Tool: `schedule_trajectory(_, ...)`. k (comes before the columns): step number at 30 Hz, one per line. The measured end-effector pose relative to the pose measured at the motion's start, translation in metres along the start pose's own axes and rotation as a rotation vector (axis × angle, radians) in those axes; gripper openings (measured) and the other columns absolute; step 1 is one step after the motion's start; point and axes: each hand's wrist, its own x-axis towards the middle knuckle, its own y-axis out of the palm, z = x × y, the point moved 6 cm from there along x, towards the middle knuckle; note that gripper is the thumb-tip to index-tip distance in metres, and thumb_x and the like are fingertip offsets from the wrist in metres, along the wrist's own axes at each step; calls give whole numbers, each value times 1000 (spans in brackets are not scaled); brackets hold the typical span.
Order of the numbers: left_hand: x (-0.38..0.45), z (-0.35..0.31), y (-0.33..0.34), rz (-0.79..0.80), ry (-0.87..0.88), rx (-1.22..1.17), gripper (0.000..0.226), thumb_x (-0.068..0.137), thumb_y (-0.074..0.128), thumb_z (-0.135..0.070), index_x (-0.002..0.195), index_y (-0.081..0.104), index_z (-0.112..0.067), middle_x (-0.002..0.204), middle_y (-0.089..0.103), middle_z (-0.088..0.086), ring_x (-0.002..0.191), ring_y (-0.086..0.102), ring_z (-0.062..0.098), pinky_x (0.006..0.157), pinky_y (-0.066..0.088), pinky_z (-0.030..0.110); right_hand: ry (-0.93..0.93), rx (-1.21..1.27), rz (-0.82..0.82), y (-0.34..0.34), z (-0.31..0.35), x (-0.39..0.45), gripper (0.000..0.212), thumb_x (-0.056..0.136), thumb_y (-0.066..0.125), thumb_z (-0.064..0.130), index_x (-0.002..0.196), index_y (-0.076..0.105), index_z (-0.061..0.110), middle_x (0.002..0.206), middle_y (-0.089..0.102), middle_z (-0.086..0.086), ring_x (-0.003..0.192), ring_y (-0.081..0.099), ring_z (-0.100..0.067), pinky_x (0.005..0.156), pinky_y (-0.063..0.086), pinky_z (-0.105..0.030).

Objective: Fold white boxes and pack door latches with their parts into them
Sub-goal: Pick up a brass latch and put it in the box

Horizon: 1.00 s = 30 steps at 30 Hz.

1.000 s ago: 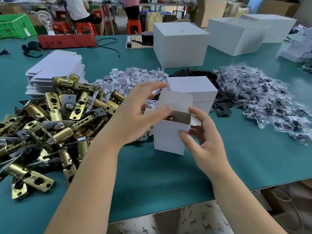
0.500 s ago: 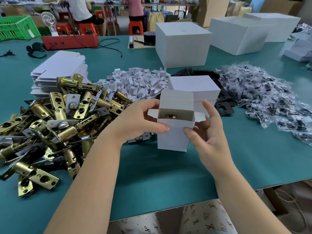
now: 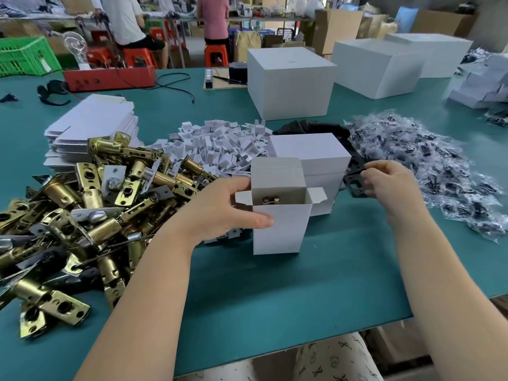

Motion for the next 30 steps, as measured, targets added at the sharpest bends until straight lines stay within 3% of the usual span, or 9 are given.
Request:
schedule_trajectory(2,0,1,0,5,-17,6,46,74,79,-13,112,70,-37,111,74,-11,101,71,10,88,53,19,-30,-128,-35,-8,2,14,15,85,60,11,97,64,18,87,65,-1,73,57,-14,75,52,-35)
schedule_trajectory(5,-1,1,-1,-5,-40,41,43,74,80,-17,109,70,-40,110,74,-12,101,71,10,95,49,29,-148,-661,-204,-31,7,28,31,80,57,8,110,66,12,113,62,-19,103,55,-34,93,42,-39)
schedule_trajectory(8,-1,1,-2,-11,-58,92,41,75,82,-20,108,70,-41,107,74,-14,100,70,7,98,47,32,46,-951,-279,-49,-13,28,39,83,58,15,120,57,2,129,45,-27,121,39,-43,99,34,-50)
schedule_trajectory(11,-1,2,-2,-22,-65,127,41,72,82,-26,107,69,-44,106,74,-16,100,70,6,97,49,33,187,-954,-194,-48,-34,23,44,87,58,25,123,51,1,134,39,-24,125,37,-42,101,31,-53)
schedule_trajectory(17,-1,2,-1,-30,-62,125,46,70,81,-27,112,69,-39,107,74,-15,101,70,7,99,49,35,-13,-806,-202,-49,-34,26,33,88,62,16,117,62,0,123,51,-27,113,48,-39,90,43,-40)
schedule_trajectory(23,-2,1,-1,-14,-14,101,40,79,81,-16,103,70,-46,105,74,-16,96,70,3,78,50,9,-145,-768,-241,-50,-25,20,23,92,58,17,107,73,9,107,70,-17,99,60,-36,75,44,-35)
schedule_trajectory(26,-1,3,-2,6,-27,94,40,69,83,-31,104,70,-45,106,74,-14,100,70,6,85,52,18,-147,-813,-205,-46,-29,20,23,94,55,18,107,73,12,107,70,-15,94,61,-36,69,41,-32)
schedule_trajectory(30,-2,6,-10,-7,-41,68,45,60,79,-48,104,69,-46,107,74,-11,100,70,10,84,53,19,-120,-843,-180,-44,-30,21,26,93,52,17,106,74,15,111,67,-16,97,58,-38,79,48,-40)
